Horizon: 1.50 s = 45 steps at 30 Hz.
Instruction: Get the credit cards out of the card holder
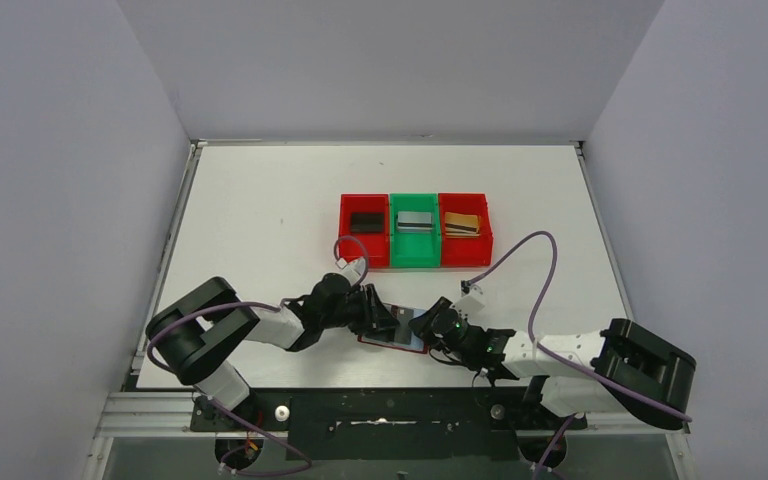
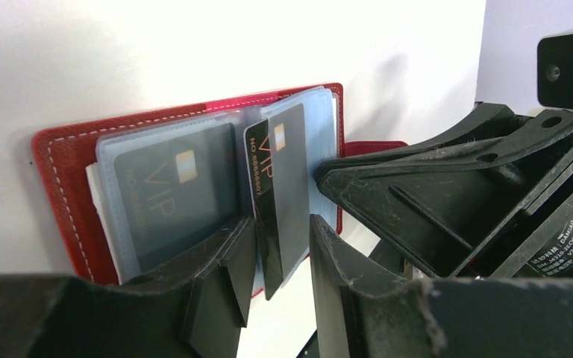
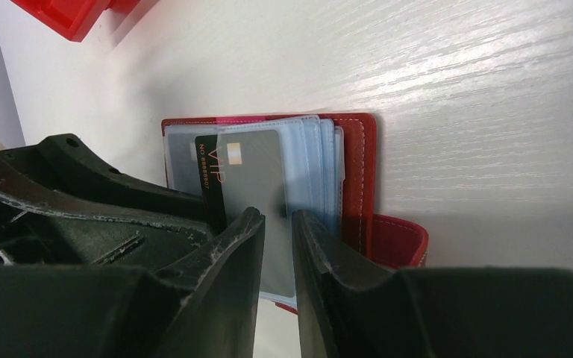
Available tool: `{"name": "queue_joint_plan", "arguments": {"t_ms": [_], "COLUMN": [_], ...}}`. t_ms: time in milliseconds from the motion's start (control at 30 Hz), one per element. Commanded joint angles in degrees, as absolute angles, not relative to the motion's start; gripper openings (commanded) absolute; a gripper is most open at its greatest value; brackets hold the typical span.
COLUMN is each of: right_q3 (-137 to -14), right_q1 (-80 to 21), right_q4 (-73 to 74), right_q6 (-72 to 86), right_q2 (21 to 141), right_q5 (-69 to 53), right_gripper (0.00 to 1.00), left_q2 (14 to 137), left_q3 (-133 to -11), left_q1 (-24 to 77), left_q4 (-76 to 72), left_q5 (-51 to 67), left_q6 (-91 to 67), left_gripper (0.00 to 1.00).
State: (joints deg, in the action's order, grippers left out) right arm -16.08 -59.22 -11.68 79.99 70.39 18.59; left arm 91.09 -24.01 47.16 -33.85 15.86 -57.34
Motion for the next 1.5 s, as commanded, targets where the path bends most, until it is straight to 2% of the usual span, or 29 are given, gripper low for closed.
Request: {"name": "queue_joint_plan", "arguments": {"t_ms": [0, 300, 800, 1200, 1467], "right_q3": [-15.7, -15.2, -22.2, -29.0, -30.0], "right_q1": [-58.6, -58.5, -57.1, -56.3, -56.5], "right_q4": [-6.6, -5.5, -1.6, -1.4, 4.7], "right_q6": [79.8, 80.4, 67.4, 66.8, 70.2], "right_q2": [72.7, 72.1, 61.4, 72.3, 79.0], "right_q5": [19.8, 20.5, 18.5, 13.1, 13.5], "right_gripper": [0.23, 0.24, 0.26, 0.27, 0.26], "left_q2": [95.1, 95.7, 89.6, 89.0, 86.0], "left_q3": [-20.2, -18.6, -20.9, -22.2, -21.0], "left_q1": [46.1, 45.4, 45.5, 45.5, 45.5], "left_q4": [-42.7, -47.0, -35.5, -32.3, -29.4], "left_q5": [16.2, 17.3, 12.7, 11.7, 10.1], "left_q6": [-60.4, -61.8, -58.0, -57.1, -56.9], "left_gripper": [0.30, 0.00, 0.00, 0.00, 0.00]}}
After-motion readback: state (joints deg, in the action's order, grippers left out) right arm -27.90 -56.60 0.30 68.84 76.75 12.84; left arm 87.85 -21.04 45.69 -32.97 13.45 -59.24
